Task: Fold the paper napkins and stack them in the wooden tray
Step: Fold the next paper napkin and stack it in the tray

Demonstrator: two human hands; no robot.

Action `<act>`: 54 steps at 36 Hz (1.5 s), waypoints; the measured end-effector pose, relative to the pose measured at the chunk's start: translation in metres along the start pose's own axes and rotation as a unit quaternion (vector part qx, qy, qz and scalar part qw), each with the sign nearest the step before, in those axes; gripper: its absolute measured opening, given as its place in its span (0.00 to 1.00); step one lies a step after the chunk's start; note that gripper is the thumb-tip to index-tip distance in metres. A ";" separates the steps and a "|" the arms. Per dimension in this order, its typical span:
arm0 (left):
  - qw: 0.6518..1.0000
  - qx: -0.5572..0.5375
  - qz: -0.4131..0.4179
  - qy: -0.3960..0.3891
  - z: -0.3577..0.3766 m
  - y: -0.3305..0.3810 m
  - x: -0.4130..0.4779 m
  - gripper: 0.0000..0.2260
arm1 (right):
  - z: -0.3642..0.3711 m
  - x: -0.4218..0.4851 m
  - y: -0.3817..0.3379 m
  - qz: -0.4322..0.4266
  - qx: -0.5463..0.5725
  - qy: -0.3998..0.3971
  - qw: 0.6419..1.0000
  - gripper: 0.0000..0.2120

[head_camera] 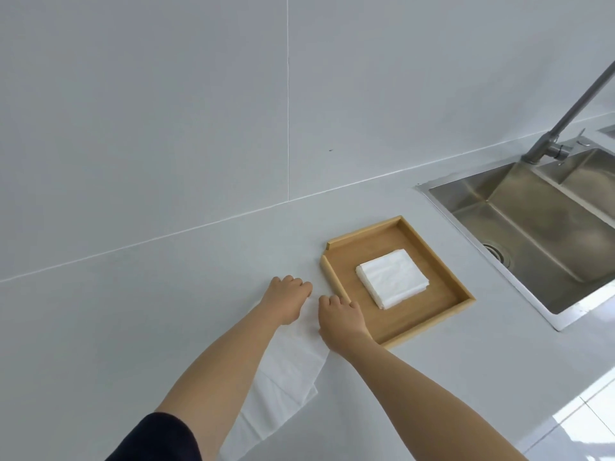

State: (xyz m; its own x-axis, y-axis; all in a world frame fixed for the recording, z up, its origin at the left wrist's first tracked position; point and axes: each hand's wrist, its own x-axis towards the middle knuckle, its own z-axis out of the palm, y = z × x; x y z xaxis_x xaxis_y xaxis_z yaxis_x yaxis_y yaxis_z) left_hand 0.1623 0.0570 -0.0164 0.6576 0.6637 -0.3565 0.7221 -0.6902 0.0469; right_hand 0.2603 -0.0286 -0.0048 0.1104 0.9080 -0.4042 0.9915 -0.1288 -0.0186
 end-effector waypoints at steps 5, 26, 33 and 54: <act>1.000 -0.019 -0.007 0.019 0.000 0.002 -0.006 0.14 | -0.001 -0.003 0.000 0.021 0.038 -0.003 0.999 0.15; 0.958 -0.276 -0.066 0.051 -0.030 -0.025 -0.041 0.05 | -0.035 -0.012 0.006 0.040 0.220 0.023 0.974 0.09; 0.952 -0.291 -0.076 0.054 -0.026 -0.030 -0.066 0.07 | -0.037 -0.019 0.000 -0.014 0.211 0.068 0.975 0.07; 0.964 -0.183 -0.092 0.169 -0.015 -0.035 -0.099 0.09 | -0.033 -0.016 -0.013 -0.129 0.128 0.161 0.970 0.07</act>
State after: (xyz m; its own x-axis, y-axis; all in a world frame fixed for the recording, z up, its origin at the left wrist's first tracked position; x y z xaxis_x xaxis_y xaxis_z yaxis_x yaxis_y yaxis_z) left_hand 0.0755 0.0200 0.0314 0.4989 0.8639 -0.0688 0.8200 -0.4448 0.3602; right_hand 0.2476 -0.0277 0.0322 -0.0821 0.9953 -0.0506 0.9439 0.0614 -0.3245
